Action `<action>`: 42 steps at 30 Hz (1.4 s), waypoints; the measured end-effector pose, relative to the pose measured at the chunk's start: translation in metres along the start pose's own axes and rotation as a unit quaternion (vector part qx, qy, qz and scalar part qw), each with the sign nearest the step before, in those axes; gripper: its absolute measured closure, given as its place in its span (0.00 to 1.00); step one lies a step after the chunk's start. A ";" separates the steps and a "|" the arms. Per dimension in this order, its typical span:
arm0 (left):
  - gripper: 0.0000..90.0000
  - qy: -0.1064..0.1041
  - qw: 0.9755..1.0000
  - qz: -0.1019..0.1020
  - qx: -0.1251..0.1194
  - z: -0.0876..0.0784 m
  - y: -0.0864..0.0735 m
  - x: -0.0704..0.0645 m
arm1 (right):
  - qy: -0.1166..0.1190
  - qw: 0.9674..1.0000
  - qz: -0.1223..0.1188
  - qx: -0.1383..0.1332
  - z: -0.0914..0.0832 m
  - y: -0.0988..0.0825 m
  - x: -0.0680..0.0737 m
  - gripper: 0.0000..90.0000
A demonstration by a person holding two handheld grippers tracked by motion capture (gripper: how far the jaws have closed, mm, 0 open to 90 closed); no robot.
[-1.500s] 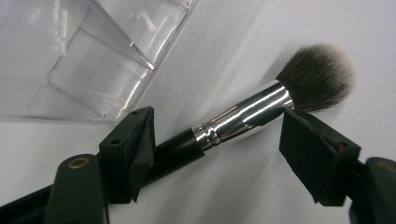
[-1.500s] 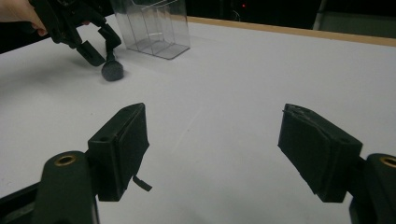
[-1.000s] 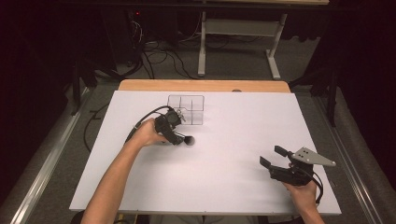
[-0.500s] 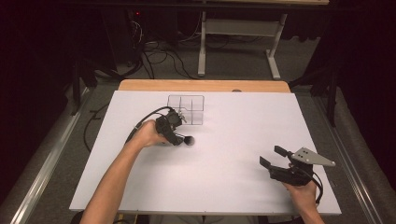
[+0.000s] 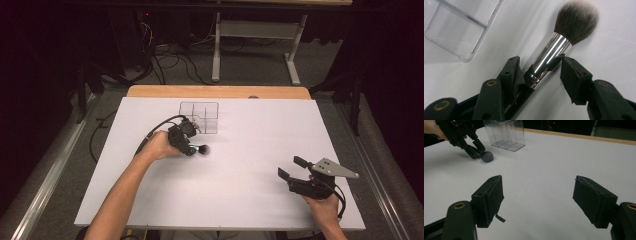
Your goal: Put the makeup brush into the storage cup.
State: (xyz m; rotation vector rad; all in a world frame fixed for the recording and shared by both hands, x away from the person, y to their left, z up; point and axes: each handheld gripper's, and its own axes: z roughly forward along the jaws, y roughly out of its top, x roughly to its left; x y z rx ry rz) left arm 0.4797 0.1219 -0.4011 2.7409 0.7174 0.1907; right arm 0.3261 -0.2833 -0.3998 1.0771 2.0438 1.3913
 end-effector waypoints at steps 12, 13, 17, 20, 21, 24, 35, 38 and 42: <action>0.73 -0.011 1.000 0.009 0.008 -0.001 0.002 -0.004 | 0.001 1.000 -0.004 -0.001 0.000 0.000 0.000 0.29; 0.74 -0.013 1.000 0.007 0.008 -0.001 0.002 -0.004 | 0.000 1.000 -0.004 -0.003 0.000 0.001 0.001 0.29; 0.77 -0.012 1.000 0.008 0.011 -0.001 0.004 -0.006 | 0.001 1.000 0.000 -0.003 -0.001 0.000 0.000 0.29; 0.78 -0.019 1.000 0.006 0.013 -0.001 0.004 -0.005 | 0.002 1.000 -0.002 -0.003 -0.001 0.000 0.000 0.29; 0.79 -0.026 1.000 0.003 0.015 -0.001 0.003 -0.005 | 0.000 1.000 -0.001 -0.001 0.000 0.000 0.000 0.29; 0.79 -0.023 1.000 -0.001 0.020 -0.001 0.004 -0.006 | 0.002 1.000 -0.002 -0.003 -0.001 0.000 0.000 0.29; 0.80 -0.016 1.000 -0.014 -0.003 -0.009 -0.001 -0.011 | -0.001 1.000 -0.005 -0.003 -0.001 0.000 0.001 0.29; 0.80 -0.015 1.000 -0.019 -0.017 -0.015 -0.003 -0.010 | -0.001 1.000 0.001 -0.004 -0.002 0.000 -0.001 0.29; 0.80 -0.018 0.999 -0.022 -0.044 -0.024 -0.004 -0.012 | -0.002 1.000 0.001 -0.002 0.000 0.000 -0.002 0.29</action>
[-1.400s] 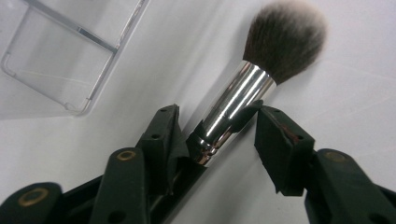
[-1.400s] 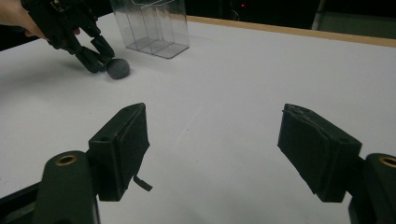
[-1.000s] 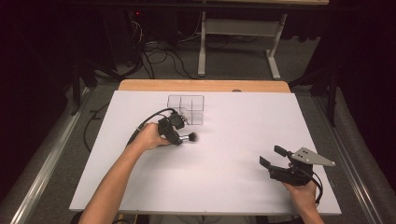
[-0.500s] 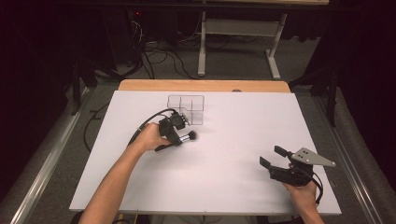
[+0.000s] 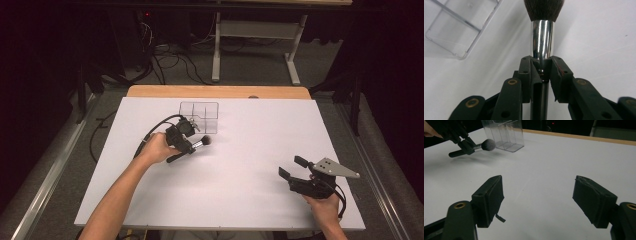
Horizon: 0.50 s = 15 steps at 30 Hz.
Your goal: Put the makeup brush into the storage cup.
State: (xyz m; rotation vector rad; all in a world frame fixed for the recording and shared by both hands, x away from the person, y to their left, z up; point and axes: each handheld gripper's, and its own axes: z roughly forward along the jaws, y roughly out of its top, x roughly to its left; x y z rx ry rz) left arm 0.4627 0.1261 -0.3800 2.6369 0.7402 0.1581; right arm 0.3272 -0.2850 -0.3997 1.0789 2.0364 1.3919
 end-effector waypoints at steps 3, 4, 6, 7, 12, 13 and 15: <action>0.80 0.000 1.000 -0.005 -0.016 -0.004 -0.001 -0.003 | 0.001 1.000 -0.005 -0.001 0.000 0.000 0.001 0.29; 0.80 -0.002 1.000 -0.006 -0.030 -0.008 -0.002 -0.005 | 0.002 1.000 -0.003 -0.002 0.000 0.000 0.002 0.29; 0.80 -0.001 0.999 -0.007 -0.038 -0.010 -0.002 -0.006 | 0.001 1.000 -0.002 -0.002 -0.001 0.000 0.002 0.29; 0.80 -0.001 0.999 -0.010 -0.052 -0.014 -0.003 -0.007 | 0.000 1.000 0.000 -0.003 -0.001 0.000 0.001 0.29; 0.80 -0.005 0.995 -0.022 -0.096 -0.026 -0.003 -0.010 | -0.001 1.000 0.000 -0.004 -0.002 0.000 0.002 0.29; 0.80 -0.006 0.994 -0.024 -0.107 -0.029 -0.003 -0.011 | 0.000 1.000 -0.001 -0.004 -0.002 0.000 0.002 0.29; 0.80 -0.008 0.993 -0.025 -0.115 -0.031 -0.003 -0.011 | 0.000 1.000 -0.002 -0.005 -0.002 0.000 0.002 0.29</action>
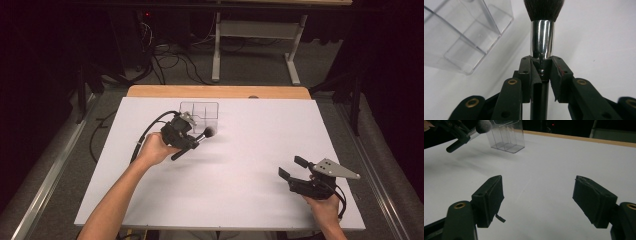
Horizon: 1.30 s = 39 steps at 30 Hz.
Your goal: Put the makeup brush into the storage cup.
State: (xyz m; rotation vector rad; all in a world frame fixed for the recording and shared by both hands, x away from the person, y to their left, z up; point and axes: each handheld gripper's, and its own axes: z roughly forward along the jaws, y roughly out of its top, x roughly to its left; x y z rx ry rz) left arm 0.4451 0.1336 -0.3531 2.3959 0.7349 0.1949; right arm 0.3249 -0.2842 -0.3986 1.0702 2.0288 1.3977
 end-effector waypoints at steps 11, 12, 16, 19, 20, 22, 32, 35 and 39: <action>0.80 -0.005 0.997 -0.023 -0.068 -0.013 0.003 -0.003 | 0.001 1.000 0.001 -0.002 -0.001 0.000 0.000 0.29; 0.80 -0.004 0.997 -0.023 -0.073 -0.014 0.004 -0.003 | 0.000 1.000 0.001 -0.001 -0.001 0.000 0.000 0.29; 0.80 -0.005 0.996 -0.028 -0.088 -0.017 0.005 -0.002 | -0.001 1.000 0.002 -0.002 -0.001 0.000 -0.001 0.29; 0.80 0.001 0.994 -0.037 -0.105 -0.019 0.005 -0.001 | -0.001 1.000 0.000 -0.001 -0.001 0.000 0.000 0.29; 0.80 0.001 0.994 -0.037 -0.105 -0.019 0.005 -0.001 | -0.001 1.000 0.000 -0.001 -0.001 0.000 0.000 0.29; 0.80 0.006 0.991 -0.047 -0.124 -0.021 0.006 0.001 | 0.001 1.000 0.001 -0.001 -0.001 0.000 0.000 0.29; 0.80 0.037 0.985 -0.063 -0.156 -0.026 0.011 0.006 | -0.001 1.000 0.002 -0.003 -0.001 0.000 0.000 0.29; 0.80 0.045 0.984 -0.066 -0.160 -0.027 0.016 0.008 | -0.003 1.000 0.005 -0.004 -0.002 0.000 -0.002 0.29; 0.80 0.051 0.983 -0.067 -0.166 -0.029 0.020 0.009 | -0.003 1.000 0.005 -0.005 -0.002 -0.001 -0.002 0.29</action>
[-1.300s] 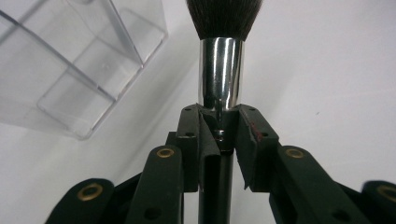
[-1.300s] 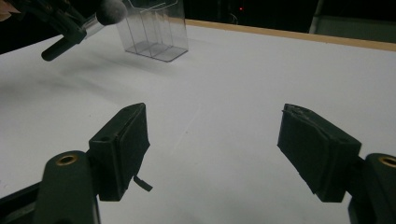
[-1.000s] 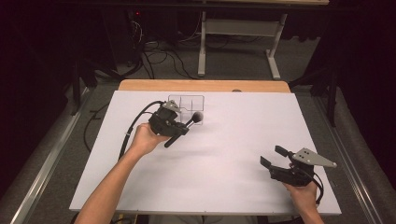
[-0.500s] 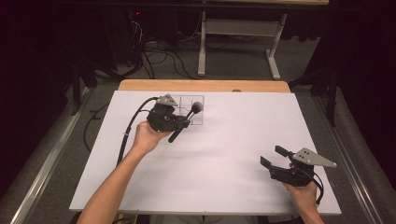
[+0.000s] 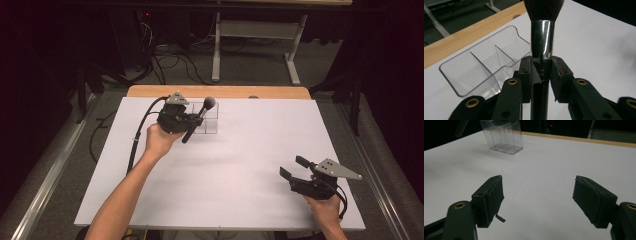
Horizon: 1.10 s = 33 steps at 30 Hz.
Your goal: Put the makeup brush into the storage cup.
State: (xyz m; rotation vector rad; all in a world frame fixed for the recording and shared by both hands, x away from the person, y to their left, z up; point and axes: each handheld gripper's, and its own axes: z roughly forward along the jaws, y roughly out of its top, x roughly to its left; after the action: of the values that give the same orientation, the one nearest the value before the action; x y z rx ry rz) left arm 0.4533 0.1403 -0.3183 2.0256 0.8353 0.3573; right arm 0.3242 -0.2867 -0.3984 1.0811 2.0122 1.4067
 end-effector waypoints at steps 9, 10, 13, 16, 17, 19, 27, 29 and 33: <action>0.80 0.019 0.999 -0.018 -0.025 0.002 0.015 0.007 | 0.001 1.000 -0.001 -0.001 -0.001 0.000 0.001 0.29; 0.80 0.020 0.999 -0.019 -0.029 0.002 0.016 0.008 | 0.001 1.000 0.000 -0.001 -0.001 0.000 0.001 0.29; 0.80 0.018 0.999 -0.020 -0.031 0.004 0.020 0.009 | 0.002 1.000 -0.002 0.000 -0.001 0.000 0.001 0.29; 0.80 0.024 0.999 -0.022 -0.035 0.008 0.023 0.009 | 0.002 1.000 -0.004 -0.001 -0.001 0.000 0.002 0.29; 0.80 0.024 0.999 -0.018 -0.032 0.009 0.024 0.010 | 0.002 1.000 -0.003 -0.002 -0.001 0.000 0.002 0.29; 0.80 0.030 0.999 -0.018 -0.034 0.013 0.026 0.011 | 0.002 1.000 -0.002 -0.003 -0.002 0.000 0.002 0.29; 0.80 0.032 0.998 -0.029 -0.043 0.023 0.037 0.011 | 0.003 1.000 -0.002 -0.007 -0.005 0.001 0.001 0.29; 0.80 0.034 0.998 -0.032 -0.046 0.025 0.039 0.012 | 0.004 1.000 -0.002 -0.007 -0.005 0.000 0.002 0.29; 0.80 0.036 0.997 -0.035 -0.053 0.026 0.041 0.012 | 0.004 1.000 -0.001 -0.008 -0.005 0.000 0.001 0.29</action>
State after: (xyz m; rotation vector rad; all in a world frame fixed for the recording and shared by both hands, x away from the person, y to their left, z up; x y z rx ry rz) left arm 0.4931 0.1164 -0.2997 1.8896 0.9108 0.4271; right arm 0.3201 -0.2890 -0.3960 1.0683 2.0035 1.4248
